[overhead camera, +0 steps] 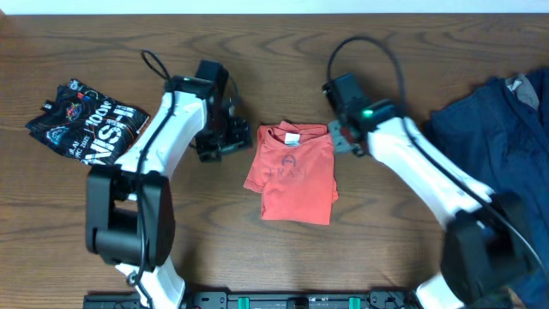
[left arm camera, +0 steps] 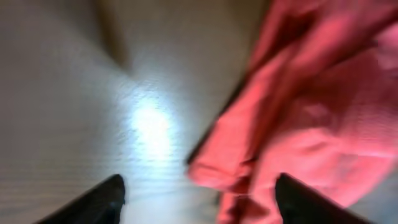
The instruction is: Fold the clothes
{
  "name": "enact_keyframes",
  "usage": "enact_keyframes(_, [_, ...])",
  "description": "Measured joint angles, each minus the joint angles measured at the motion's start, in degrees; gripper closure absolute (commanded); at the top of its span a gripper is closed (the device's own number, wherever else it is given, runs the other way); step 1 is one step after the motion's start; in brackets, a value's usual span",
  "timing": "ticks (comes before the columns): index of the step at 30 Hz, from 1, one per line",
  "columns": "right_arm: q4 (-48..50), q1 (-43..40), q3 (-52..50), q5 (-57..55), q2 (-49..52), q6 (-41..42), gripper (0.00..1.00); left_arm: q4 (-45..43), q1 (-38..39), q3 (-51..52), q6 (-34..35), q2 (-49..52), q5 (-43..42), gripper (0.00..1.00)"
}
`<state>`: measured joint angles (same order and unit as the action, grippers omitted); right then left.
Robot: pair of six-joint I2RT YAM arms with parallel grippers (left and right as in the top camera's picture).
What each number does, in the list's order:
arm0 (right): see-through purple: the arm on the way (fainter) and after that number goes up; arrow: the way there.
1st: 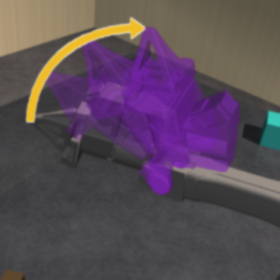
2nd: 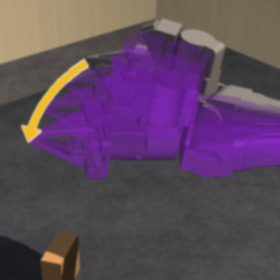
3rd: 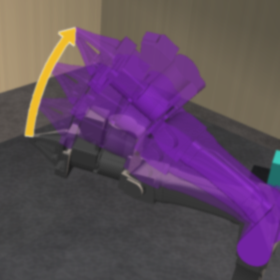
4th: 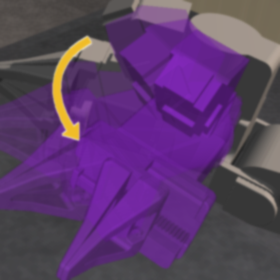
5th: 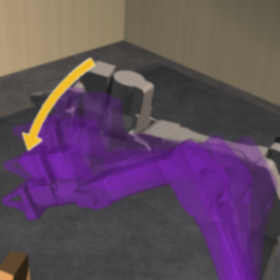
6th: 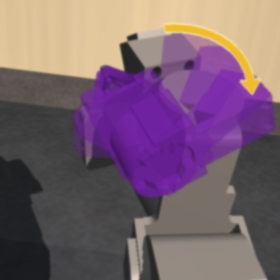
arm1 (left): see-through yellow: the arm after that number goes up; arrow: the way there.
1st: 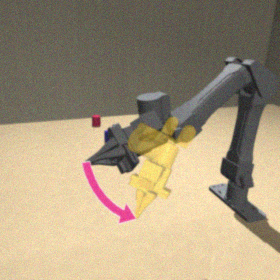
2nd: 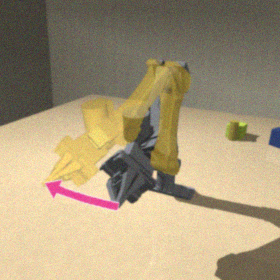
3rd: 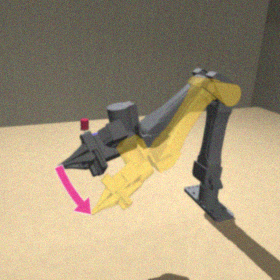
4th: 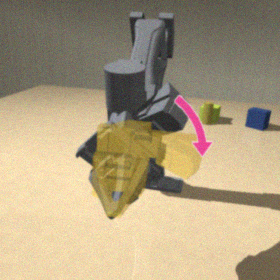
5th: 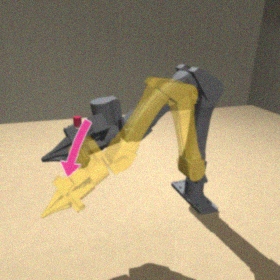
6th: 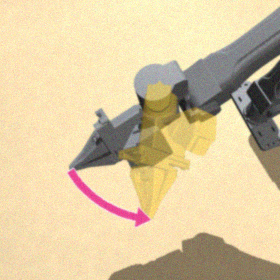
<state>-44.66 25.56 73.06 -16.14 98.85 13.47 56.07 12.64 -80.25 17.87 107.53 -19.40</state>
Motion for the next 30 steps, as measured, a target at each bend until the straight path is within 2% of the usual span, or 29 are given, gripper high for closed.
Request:
enact_keyframes(4, [-0.8,-2.6,0.5,0.0,-6.8,0.9,0.46,-2.3,0.5,-0.1,-4.0,-0.2,-3.9,0.0])
enact_keyframes(11, [-4.2,-4.1,1.0,1.2,-9.2,1.4,0.46,-7.9,1.7,1.8,-13.4,2.0,-8.8,0.02])
enact_keyframes(19, [-5.7,-4.1,1.0,1.9,-9.2,2.4,0.46,-18.3,2.1,2.3,-16.1,10.1,-18.5,0.01])
enact_keyframes(20, [-5.7,-4.1,1.0,2.0,-9.2,2.6,0.46,-19.6,2.6,2.3,-16.3,10.3,-19.5,0.04])
enact_keyframes(21, [-5.8,-4.1,1.0,2.2,-9.2,2.7,0.47,-20.6,3.1,2.3,-16.4,10.6,-20.6,0.27])
enact_keyframes(22, [-5.8,-4.1,1.0,2.3,-9.2,2.7,0.47,-21.4,3.7,2.3,-16.4,10.9,-21.4,0.34])
enact_keyframes(23, [-5.8,-4.1,1.0,2.3,-9.2,2.7,0.47,-22.2,4.4,2.3,-16.6,11.3,-21.8,0.46])
enact_keyframes(24, [-5.9,-4.1,1.0,2.4,-9.2,2.7,0.47,-22.6,5.0,2.3,-16.6,11.8,-22.1,0.6])
enact_keyframes(26, [-5.9,-4.1,1.0,2.5,-9.2,2.7,0.47,-23.2,6.0,2.4,-16.7,12.7,-22.3,0.94])
enact_keyframes(30, [-6.5,-4.1,1.0,2.6,-9.2,2.7,0.48,-23.0,6.1,2.4,-17.1,13.0,-22.6,0.94])
